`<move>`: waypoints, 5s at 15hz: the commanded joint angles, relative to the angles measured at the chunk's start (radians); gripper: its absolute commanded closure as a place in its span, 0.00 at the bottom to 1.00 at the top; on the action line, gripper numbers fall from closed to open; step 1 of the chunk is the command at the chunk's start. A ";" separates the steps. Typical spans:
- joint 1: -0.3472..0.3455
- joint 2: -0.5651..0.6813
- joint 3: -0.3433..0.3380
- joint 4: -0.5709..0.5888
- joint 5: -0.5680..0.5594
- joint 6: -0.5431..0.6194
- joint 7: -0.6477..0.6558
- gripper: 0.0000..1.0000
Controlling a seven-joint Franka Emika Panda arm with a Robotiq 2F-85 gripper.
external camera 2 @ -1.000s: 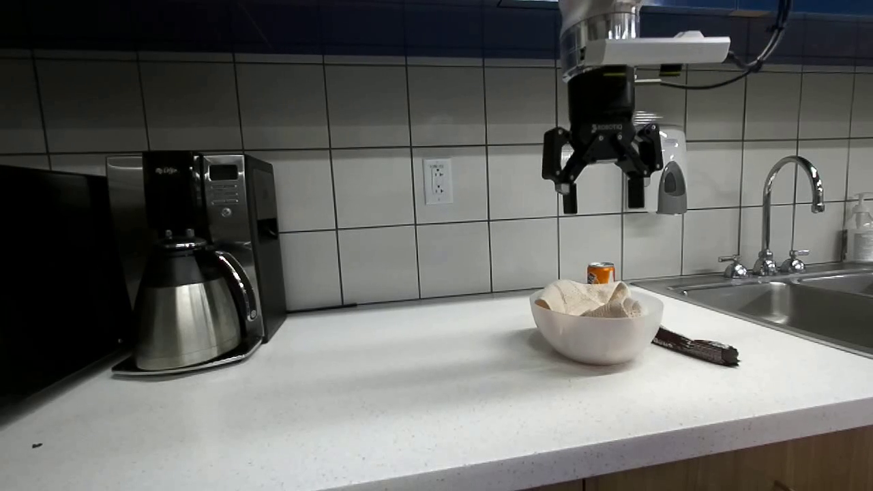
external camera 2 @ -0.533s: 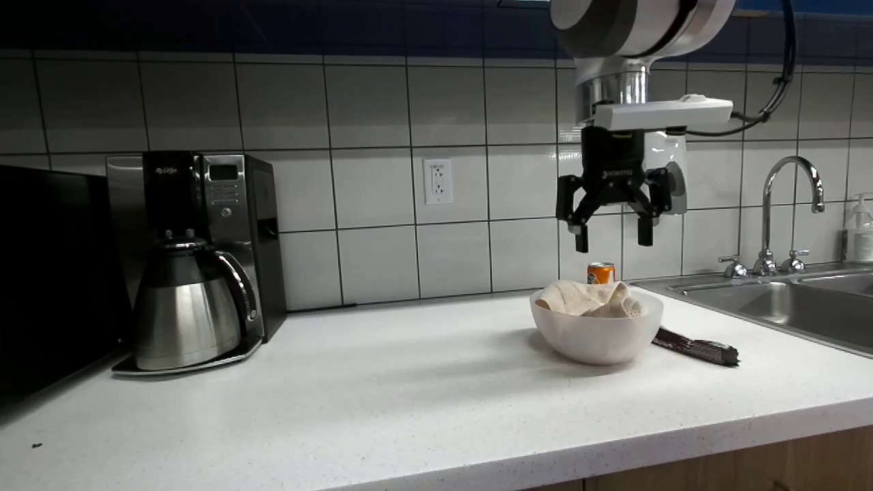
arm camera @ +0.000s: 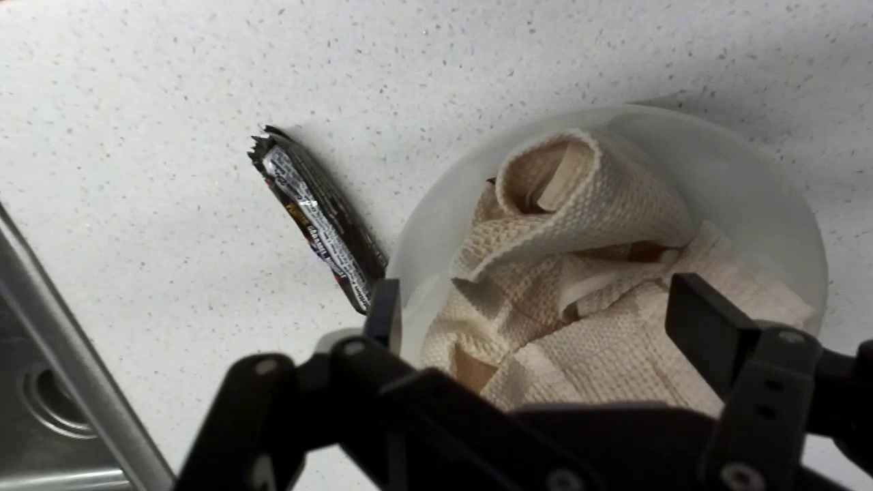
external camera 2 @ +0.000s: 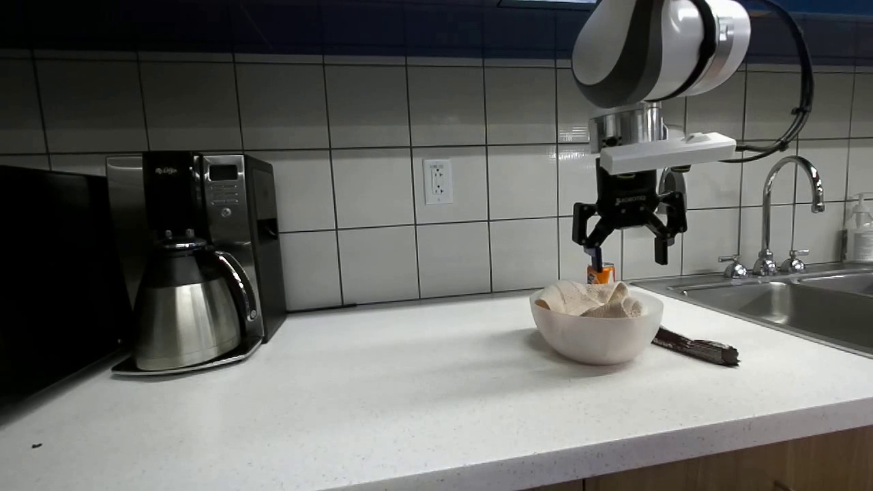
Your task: Take the towel out of the bowl
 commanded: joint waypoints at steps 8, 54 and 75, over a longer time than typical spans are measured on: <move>-0.009 0.123 -0.040 0.011 -0.166 0.125 0.264 0.00; 0.166 0.275 -0.169 -0.012 -0.067 0.388 0.308 0.75; 0.036 -0.203 0.038 -0.006 -0.149 0.127 0.280 0.98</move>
